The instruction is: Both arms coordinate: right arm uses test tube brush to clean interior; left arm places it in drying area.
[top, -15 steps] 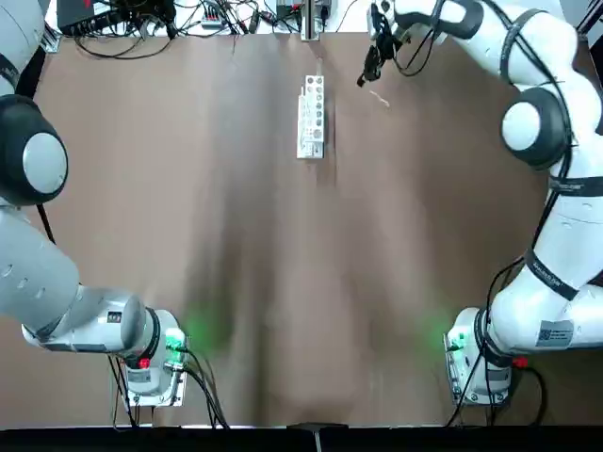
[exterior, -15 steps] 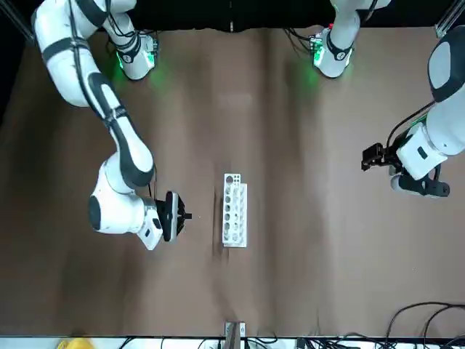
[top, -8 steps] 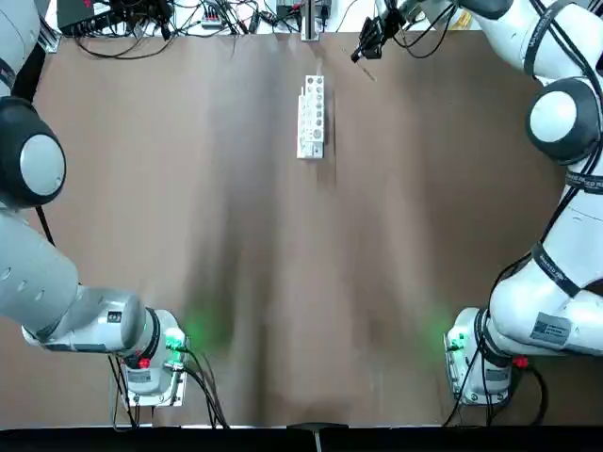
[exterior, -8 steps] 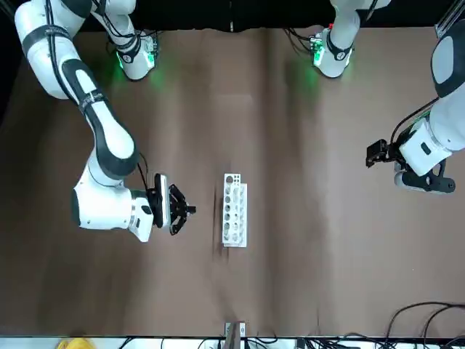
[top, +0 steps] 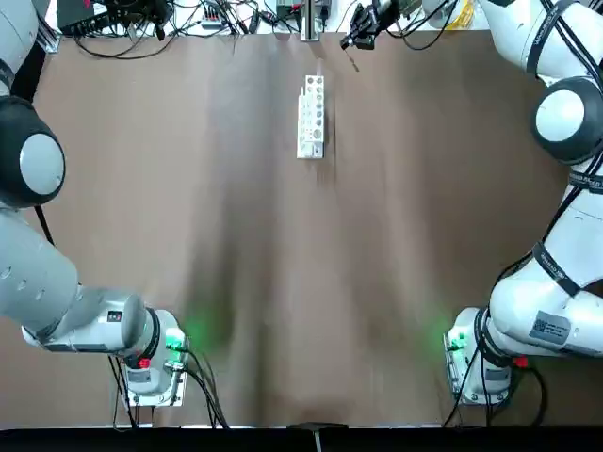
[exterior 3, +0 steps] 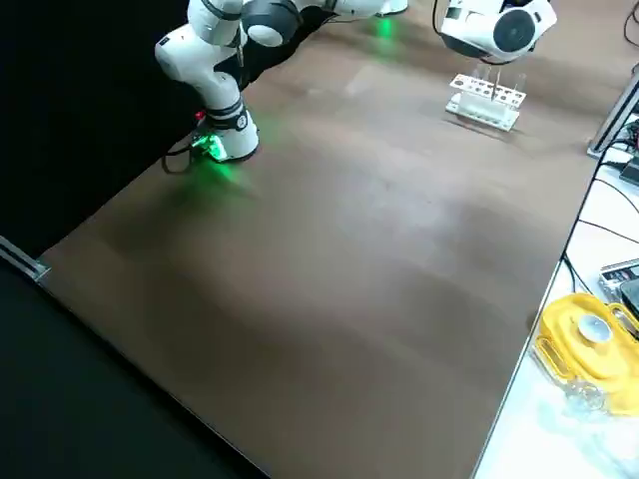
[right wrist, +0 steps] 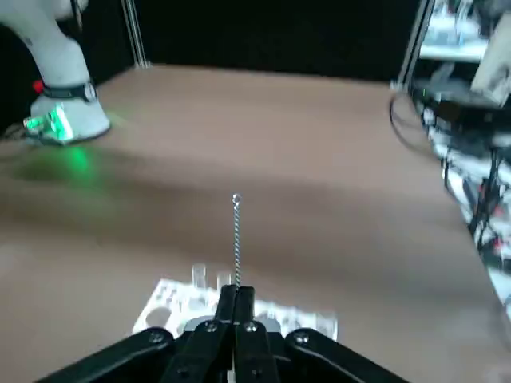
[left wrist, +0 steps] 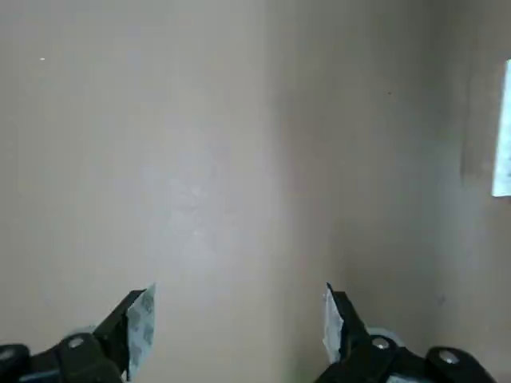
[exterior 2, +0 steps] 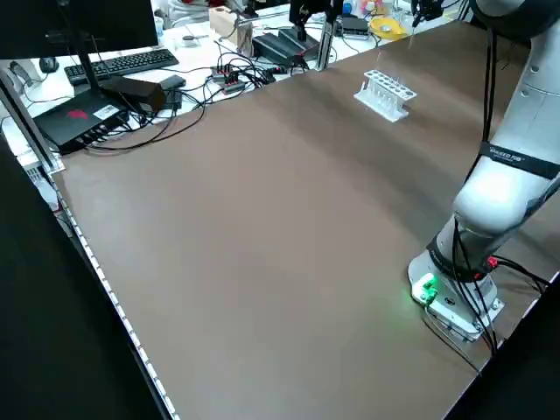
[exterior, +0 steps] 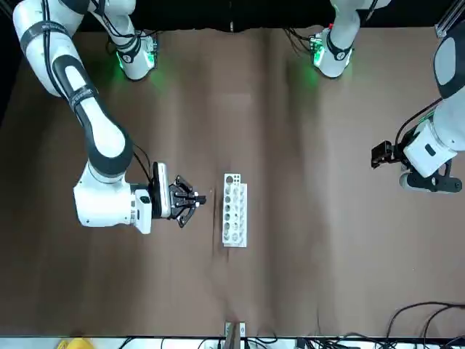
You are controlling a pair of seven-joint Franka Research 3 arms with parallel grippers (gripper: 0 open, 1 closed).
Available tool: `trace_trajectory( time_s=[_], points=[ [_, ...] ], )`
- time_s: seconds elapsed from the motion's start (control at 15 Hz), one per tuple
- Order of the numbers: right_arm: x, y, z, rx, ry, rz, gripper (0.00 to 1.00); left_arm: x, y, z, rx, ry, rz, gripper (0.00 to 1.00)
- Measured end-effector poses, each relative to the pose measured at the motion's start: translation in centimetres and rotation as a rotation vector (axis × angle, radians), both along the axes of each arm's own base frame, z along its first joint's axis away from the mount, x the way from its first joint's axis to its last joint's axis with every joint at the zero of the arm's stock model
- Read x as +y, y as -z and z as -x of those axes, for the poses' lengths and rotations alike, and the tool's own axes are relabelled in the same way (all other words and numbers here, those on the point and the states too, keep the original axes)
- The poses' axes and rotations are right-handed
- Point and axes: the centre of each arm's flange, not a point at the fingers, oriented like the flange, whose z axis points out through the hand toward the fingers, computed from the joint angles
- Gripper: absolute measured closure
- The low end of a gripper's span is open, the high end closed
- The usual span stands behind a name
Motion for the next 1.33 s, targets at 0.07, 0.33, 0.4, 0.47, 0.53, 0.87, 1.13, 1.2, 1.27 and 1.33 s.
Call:
trace_trajectory(
  time_s=[0.07, 0.33, 0.4, 0.47, 0.53, 0.87, 1.13, 1.2, 1.27, 1.33],
  points=[
    [0.4, 0.0, 0.2, 0.006, -0.001, -0.041, 0.98, 0.0, -0.1, 0.0, -0.002, -0.014, -0.011, 0.0],
    [1.9, 0.1, 0.5, 0.015, 0.003, -0.206, 0.98, -0.2, -1.0, 0.3, -0.019, -0.089, -0.037, 0.0],
    [2.4, 0.2, 0.6, 0.019, 0.007, -0.249, 0.98, -0.1, -1.2, 0.4, -0.024, -0.095, -0.037, 0.0],
    [2.8, 0.3, 0.8, 0.026, 0.011, -0.282, 0.98, -0.1, -1.5, 0.5, -0.028, -0.102, -0.037, 0.0],
    [3.3, 0.6, 0.9, 0.036, 0.014, -0.306, 0.98, -0.1, -1.8, 0.6, -0.032, -0.104, -0.037, 0.0],
    [5.3, 1.3, 1.0, 0.025, 0.042, -0.404, 0.98, -0.8, -2.3, 1.0, -0.039, -0.095, -0.035, 0.0],
    [5.8, 1.2, 0.0, 0.009, 0.106, -0.445, 0.98, -1.5, -2.3, 1.0, -0.039, -0.092, -0.034, 0.0],
    [5.8, 1.2, -0.2, -0.004, 0.125, -0.444, 0.98, -1.5, -2.3, 1.0, -0.039, -0.092, -0.034, 0.0],
    [5.7, 1.2, -0.4, -0.018, 0.136, -0.443, 0.98, -1.5, -2.3, 1.0, -0.039, -0.092, -0.034, 0.0],
    [5.7, 1.2, -0.6, -0.024, 0.144, -0.446, 0.98, -1.5, -2.3, 1.0, -0.039, -0.092, -0.034, 0.0]
  ],
)
